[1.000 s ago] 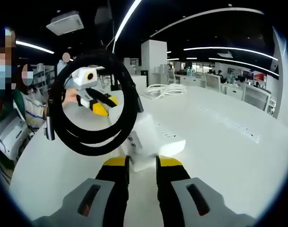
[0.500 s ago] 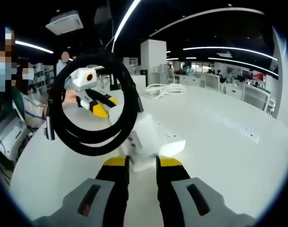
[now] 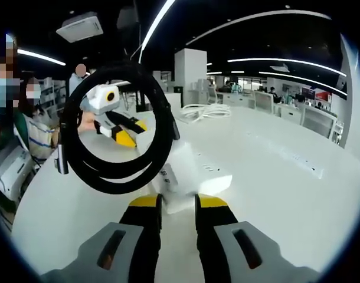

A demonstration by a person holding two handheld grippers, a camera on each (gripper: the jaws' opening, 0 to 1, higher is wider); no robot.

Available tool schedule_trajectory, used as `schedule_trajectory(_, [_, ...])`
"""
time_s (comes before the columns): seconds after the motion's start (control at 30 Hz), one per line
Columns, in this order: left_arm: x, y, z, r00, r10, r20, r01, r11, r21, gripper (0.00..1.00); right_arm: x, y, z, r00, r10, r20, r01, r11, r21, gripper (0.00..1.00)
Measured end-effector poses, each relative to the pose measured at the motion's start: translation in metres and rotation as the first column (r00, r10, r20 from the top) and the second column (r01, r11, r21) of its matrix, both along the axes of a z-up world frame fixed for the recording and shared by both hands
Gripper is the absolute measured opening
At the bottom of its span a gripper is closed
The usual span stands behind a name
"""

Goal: Straighten the power strip on the desk, plug the charger into it

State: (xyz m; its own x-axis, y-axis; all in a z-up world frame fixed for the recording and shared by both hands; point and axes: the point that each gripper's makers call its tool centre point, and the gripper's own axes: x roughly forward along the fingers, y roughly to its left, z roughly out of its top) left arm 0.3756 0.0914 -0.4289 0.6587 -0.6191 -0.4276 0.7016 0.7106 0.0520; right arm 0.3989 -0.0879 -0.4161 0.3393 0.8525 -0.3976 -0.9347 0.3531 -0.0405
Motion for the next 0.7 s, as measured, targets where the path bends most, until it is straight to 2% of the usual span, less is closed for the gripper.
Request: schedule_trajectory(0.7, [0.0019, 0.0005, -0.0017, 1.000, 0.009, 0.010, -0.009, 1.000, 0.010, 0.29, 0.0015, 0.0012, -0.0003, 1.000, -0.012, 0.004, 0.012, 1.000, -0.006, 0.22])
